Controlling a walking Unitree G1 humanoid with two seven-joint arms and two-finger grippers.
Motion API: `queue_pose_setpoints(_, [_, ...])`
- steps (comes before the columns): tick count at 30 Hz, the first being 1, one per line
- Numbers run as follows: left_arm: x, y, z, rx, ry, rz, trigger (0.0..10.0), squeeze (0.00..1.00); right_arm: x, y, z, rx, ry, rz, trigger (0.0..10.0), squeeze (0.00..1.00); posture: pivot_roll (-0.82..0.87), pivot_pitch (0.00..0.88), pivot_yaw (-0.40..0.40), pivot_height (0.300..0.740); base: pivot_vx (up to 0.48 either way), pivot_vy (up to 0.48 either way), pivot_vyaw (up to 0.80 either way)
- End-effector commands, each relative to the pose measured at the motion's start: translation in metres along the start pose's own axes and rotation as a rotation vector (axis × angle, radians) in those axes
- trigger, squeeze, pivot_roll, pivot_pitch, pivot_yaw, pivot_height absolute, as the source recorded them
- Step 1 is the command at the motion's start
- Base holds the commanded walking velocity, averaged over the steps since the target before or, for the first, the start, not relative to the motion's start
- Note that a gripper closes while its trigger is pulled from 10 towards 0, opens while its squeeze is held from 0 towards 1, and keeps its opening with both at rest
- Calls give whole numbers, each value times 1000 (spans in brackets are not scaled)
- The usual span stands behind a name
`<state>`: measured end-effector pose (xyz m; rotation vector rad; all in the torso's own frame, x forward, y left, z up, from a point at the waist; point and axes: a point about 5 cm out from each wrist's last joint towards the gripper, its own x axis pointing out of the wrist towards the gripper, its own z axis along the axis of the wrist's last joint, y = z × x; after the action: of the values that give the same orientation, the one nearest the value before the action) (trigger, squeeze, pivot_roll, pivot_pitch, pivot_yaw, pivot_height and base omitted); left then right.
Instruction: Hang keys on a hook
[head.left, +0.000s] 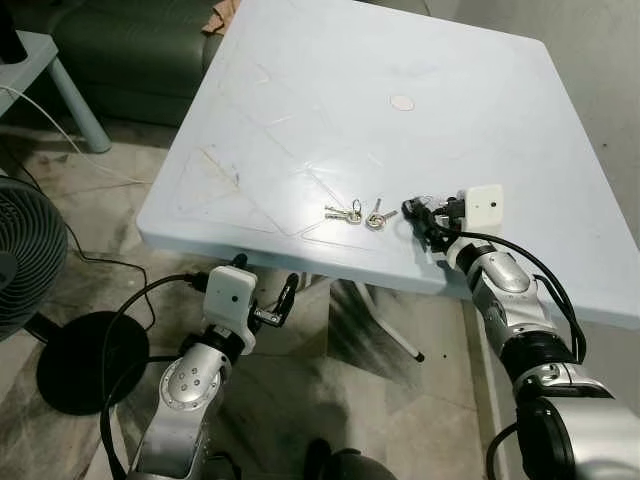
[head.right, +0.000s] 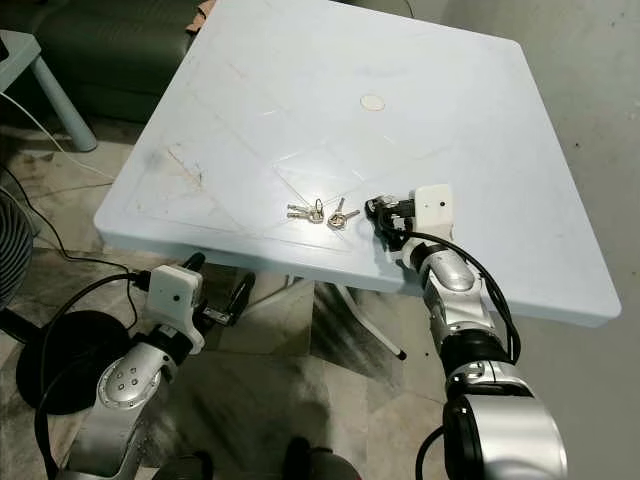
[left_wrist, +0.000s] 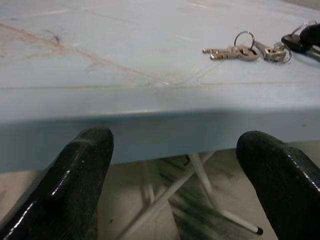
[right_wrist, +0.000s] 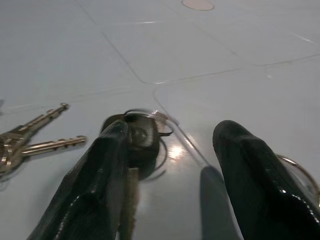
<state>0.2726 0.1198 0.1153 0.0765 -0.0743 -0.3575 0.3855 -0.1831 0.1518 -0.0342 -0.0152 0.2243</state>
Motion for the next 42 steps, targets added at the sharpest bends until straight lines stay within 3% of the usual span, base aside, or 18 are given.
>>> queue_pose_setpoints(1, [-3,-1,-2,3,17,5,10000,0,1,-1,-1,27,7,-8,10000,0,226,264,-148,740,0,0,0])
queue_pose_setpoints(10, [-5,0,-2,5,20,23,10000,0,4,1,2,26,13,-16,10000,0,235,264,-153,740,0,0,0])
queue_pose_setpoints(11, [-5,0,-1,6,19,26,10000,0,4,1,2,24,11,-15,4000,0,238,266,-155,740,0,0,0])
queue_pose_setpoints(13, [-5,0,-1,6,19,28,10000,0,5,2,2,22,20,-20,3686,0,238,266,-155,740,0,0,0])
queue_pose_setpoints(14, [-5,0,-1,5,18,30,10000,0,5,2,2,25,19,-18,1216,0,240,265,-158,740,0,0,0])
queue_pose_setpoints(15, [-5,0,-1,4,18,30,10000,0,5,2,2,27,16,-16,1216,0,240,265,-158,740,0,0,0])
queue_pose_setpoints(16, [-5,0,-1,6,18,32,10000,0,5,2,2,31,15,-12,0,0,240,265,-158,740,0,0,0])
queue_pose_setpoints(28, [-6,1,-1,5,18,48,10000,0,7,2,5,39,9,-20,392,0,249,267,-164,740,0,0,0])
queue_pose_setpoints(30, [-6,1,-1,6,18,52,10000,0,8,3,5,47,8,-15,3647,0,249,267,-164,740,0,0,0])
queue_pose_setpoints(31, [-6,2,-1,7,18,53,10000,0,8,3,6,57,2,-10,3647,0,249,267,-164,740,0,0,0])
queue_pose_setpoints(32, [-6,2,0,6,17,53,10000,0,8,3,7,48,-7,-10,824,0,253,266,-165,740,0,0,0])
queue_pose_setpoints(34, [-6,2,-1,6,18,54,10000,0,8,3,6,47,8,-16,1529,0,253,266,-165,740,0,0,0])
queue_pose_setpoints(35, [-6,2,-1,5,18,54,10000,0,9,3,6,51,15,-18,8275,0,253,266,-165,740,0,0,0])
queue_pose_setpoints(36, [-7,2,-1,6,18,55,10000,0,9,4,7,57,7,-6,2784,0,253,264,-167,740,0,0,0])
queue_pose_setpoints(37, [-6,2,-1,5,19,56,10000,0,9,4,7,62,11,3,3843,0,253,264,-167,740,0,0,0])
queue_pose_setpoints(38, [-6,1,-1,4,19,56,10000,0,9,5,8,39,-6,18,10000,0,253,264,-167,740,0,0,0])
queue_pose_setpoints(41, [-7,1,-1,4,19,56,10000,0,6,7,13,-26,-75,76,10000,0,253,264,-167,740,0,0,0])
queue_pose_setpoints(42, [-7,1,-1,3,20,55,10000,0,5,5,13,16,-83,74,10000,663,251,261,-169,740,0,0,0])
